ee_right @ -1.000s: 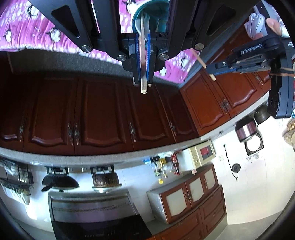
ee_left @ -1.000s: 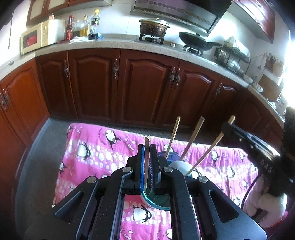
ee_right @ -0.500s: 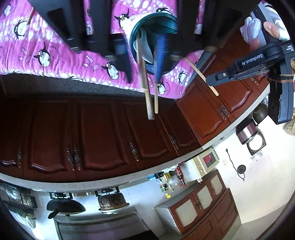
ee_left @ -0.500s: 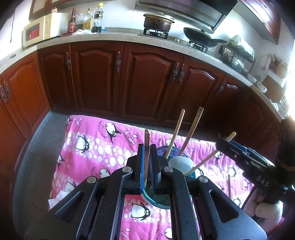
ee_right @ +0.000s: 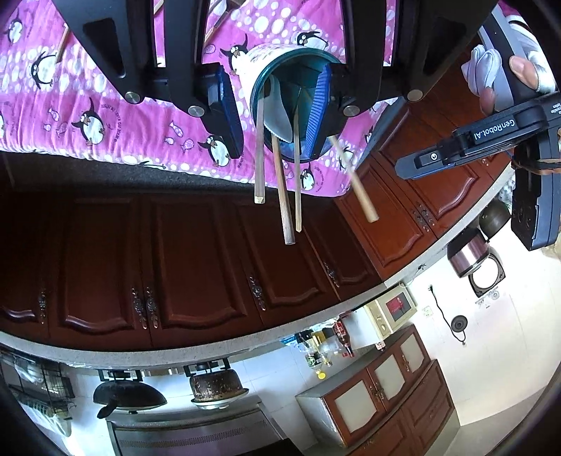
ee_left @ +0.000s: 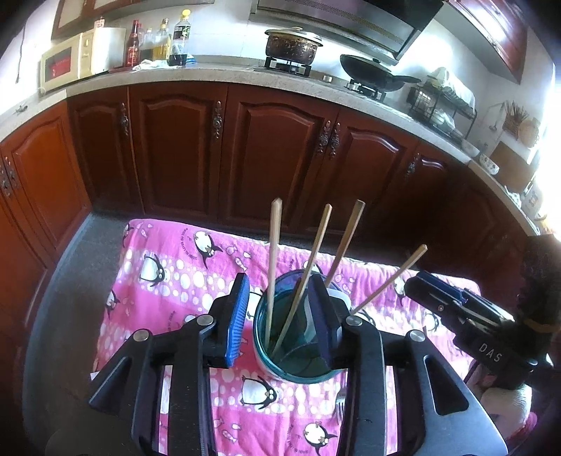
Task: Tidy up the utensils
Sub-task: 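Lower the chopsticks into the holder and open both grippers, then move both grippers back to the remaining chopsticks on the tablecloth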
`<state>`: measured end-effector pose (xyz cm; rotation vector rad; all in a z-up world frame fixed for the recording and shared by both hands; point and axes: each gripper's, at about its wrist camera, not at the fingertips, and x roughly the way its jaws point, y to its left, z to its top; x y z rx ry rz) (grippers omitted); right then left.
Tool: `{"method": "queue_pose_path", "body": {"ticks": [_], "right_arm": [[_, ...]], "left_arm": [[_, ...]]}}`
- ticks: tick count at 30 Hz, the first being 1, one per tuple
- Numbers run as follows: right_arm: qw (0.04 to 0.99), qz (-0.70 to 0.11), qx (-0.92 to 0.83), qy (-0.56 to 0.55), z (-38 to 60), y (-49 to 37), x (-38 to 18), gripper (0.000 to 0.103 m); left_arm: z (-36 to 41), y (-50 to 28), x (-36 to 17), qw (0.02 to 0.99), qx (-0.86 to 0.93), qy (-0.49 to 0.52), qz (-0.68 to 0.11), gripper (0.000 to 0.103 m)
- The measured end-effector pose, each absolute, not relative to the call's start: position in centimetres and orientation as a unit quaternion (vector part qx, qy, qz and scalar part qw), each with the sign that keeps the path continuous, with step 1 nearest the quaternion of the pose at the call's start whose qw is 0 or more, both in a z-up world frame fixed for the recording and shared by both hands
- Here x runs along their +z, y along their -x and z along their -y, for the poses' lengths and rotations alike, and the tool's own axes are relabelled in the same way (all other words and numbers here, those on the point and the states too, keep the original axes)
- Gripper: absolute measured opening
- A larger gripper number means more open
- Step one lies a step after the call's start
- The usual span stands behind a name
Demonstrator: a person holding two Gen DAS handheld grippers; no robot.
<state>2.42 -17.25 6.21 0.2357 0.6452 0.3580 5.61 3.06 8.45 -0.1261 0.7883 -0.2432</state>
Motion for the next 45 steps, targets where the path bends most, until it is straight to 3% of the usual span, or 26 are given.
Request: {"method": "queue_pose_path", "body": {"ticks": [20, 32, 45], "right_arm": [[0.934, -0.320, 0.125, -0.096, 20.5, 5.1, 6.3, 0.040], [0.933, -0.338, 0.081, -0.092, 24.7, 9.0, 5.1, 0.041], [0.897, -0.418, 0.011, -0.143, 32.2, 10.0, -2.8, 0.041]], "left_arm": [[2.1, -0.1, 7.7, 0.917, -0.136, 0.020, -0.375, 0.035], [6.0, 2.1, 6.5, 0.900, -0.185, 0.019, -0.394, 0.045], [11.3, 2.2, 0.3, 0.851, -0.242, -0.016, -0.467, 0.048]]}}
